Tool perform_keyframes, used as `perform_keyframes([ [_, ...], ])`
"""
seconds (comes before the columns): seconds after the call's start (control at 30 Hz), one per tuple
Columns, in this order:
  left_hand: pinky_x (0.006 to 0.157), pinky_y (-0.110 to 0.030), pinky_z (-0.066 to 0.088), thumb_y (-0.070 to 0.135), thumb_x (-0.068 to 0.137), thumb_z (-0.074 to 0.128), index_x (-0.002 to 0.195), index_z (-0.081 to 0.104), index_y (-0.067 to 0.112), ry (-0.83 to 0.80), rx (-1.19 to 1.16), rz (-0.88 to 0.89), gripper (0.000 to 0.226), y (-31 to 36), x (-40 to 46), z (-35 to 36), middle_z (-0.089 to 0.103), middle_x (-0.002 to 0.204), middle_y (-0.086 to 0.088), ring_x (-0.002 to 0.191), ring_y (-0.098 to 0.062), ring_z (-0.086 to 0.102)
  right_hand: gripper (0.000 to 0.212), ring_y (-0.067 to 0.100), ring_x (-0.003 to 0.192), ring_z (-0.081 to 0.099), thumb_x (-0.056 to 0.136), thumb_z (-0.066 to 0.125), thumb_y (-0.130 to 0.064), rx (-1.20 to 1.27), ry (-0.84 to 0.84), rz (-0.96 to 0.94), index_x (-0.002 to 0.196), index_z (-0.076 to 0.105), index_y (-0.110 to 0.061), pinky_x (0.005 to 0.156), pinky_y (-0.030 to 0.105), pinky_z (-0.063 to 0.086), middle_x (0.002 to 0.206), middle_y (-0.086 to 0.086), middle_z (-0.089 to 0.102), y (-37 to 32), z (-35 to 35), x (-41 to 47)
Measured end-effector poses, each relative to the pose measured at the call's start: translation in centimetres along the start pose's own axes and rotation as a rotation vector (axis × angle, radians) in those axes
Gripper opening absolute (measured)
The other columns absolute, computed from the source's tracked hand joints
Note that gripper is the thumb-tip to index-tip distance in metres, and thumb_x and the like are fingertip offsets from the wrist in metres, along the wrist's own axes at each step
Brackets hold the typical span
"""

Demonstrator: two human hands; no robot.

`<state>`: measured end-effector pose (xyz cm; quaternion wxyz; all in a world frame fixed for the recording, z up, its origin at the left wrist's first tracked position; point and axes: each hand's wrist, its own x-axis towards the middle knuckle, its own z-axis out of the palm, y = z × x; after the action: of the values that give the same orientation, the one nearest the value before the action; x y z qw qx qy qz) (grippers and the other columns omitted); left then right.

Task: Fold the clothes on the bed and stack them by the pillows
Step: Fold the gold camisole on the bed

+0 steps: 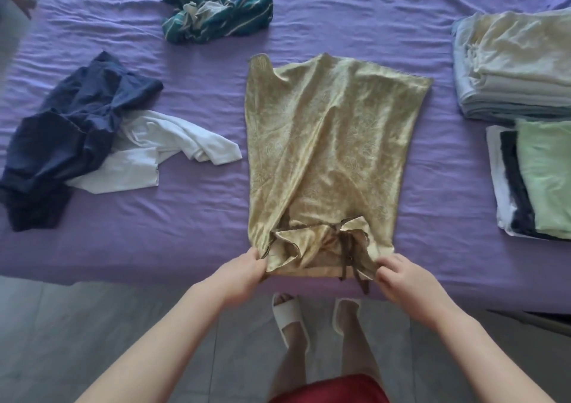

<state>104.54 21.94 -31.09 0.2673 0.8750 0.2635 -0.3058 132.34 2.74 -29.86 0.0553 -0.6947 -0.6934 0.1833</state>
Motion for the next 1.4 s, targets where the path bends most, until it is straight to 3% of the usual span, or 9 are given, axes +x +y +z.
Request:
perform_keyframes([
  [0.13,0.073,-0.036,0.044,0.01,0.087,0.05,0.105,0.051,0.013,0.115,0.161,-0.012,0.018,-1.3,-1.7,-0.8,0.043,0.11,-0.004,0.098,-0.025,0.051,0.032,0.015,0.055,0.051,0.059,0.076,0.0,0.188,0.009,0.076,0.06,0.051,-0.018,0.047,0.027,0.04,0.059,-0.004,0.052,-0.3,-1.3,-0.3],
  [0.27,0.091,-0.023,0.038,0.033,0.073,0.078,0.082,0.069,0.012,0.359,-0.225,0.015,0.025,-2.7,-1.6,-3.3,0.051,0.113,0.006,0.109,-0.015,0.041,0.031,0.01,0.06,0.05,0.073,0.069,0.002,0.52,0.135,0.393,0.07,0.051,-0.023,0.059,0.025,0.041,0.062,-0.006,0.056,1.1,-2.7,1.7],
  [0.37,0.095,-0.006,0.025,0.02,0.071,0.082,0.077,0.065,0.008,0.336,-0.472,0.045,0.022,-2.6,-0.4,-7.0,0.056,0.12,0.007,0.12,-0.006,0.036,0.031,0.0,0.063,0.052,0.076,0.065,0.005,0.538,0.163,0.422,0.079,0.054,-0.023,0.062,0.016,0.039,0.067,-0.012,0.056,2.7,-4.3,4.3],
  [0.57,0.074,-0.02,0.044,0.007,0.083,0.071,0.097,0.064,-0.001,0.072,-0.91,0.08,0.018,-3.4,2.4,-13.8,0.066,0.081,0.004,0.078,-0.003,0.058,0.046,-0.011,0.09,0.059,0.08,0.053,0.016,0.654,0.064,0.31,0.098,0.057,-0.026,0.079,0.006,0.041,0.094,-0.007,0.066,6.7,-8.0,9.5],
  [0.8,0.072,-0.014,0.051,-0.014,0.087,0.052,0.108,0.062,0.008,0.547,-1.261,-0.117,0.031,-6.4,12.4,-19.7,0.071,0.085,0.002,0.08,-0.01,0.064,0.044,0.004,0.098,0.059,0.081,0.044,0.022,0.9,0.419,0.489,0.109,0.057,-0.009,0.084,0.008,0.043,0.104,0.002,0.064,13.7,-10.7,18.9],
  [0.97,0.088,-0.021,0.041,0.007,0.079,0.074,0.136,0.04,0.005,0.62,-1.042,-0.422,0.067,-6.1,20.1,-16.9,0.054,0.117,-0.004,0.11,-0.023,0.056,0.058,0.029,0.116,0.052,0.085,0.062,-0.001,0.706,0.171,0.729,0.137,0.037,-0.004,0.098,0.034,0.039,0.13,0.018,0.052,17.2,-5.4,22.3],
  [1.07,0.102,-0.04,0.042,0.018,0.072,0.078,0.138,0.04,0.008,0.641,-0.968,-0.549,0.077,-6.4,22.0,-15.2,0.057,0.128,-0.01,0.117,-0.028,0.054,0.065,0.032,0.121,0.048,0.083,0.067,-0.008,0.555,0.201,0.755,0.139,0.034,-0.004,0.096,0.032,0.035,0.134,0.019,0.049,17.9,-3.0,22.4],
  [1.27,0.08,-0.036,0.043,0.026,0.089,0.063,0.1,0.066,0.012,0.803,-0.724,-0.633,0.019,-7.4,23.2,-16.2,0.068,0.102,-0.01,0.1,-0.031,0.059,0.052,0.033,0.108,0.058,0.083,0.063,0.002,0.543,0.426,0.761,0.132,0.046,-0.003,0.08,0.024,0.033,0.12,0.02,0.061,19.5,-2.7,23.4],
  [1.4,0.091,-0.044,0.04,0.023,0.082,0.07,0.111,0.061,0.011,0.881,-0.459,-0.725,0.032,-6.5,23.2,-16.7,0.058,0.113,-0.017,0.108,-0.037,0.049,0.056,0.038,0.117,0.049,0.082,0.066,-0.003,0.343,0.367,0.693,0.133,0.044,0.0,0.097,0.038,0.034,0.13,0.02,0.052,19.8,-3.4,23.6],
])
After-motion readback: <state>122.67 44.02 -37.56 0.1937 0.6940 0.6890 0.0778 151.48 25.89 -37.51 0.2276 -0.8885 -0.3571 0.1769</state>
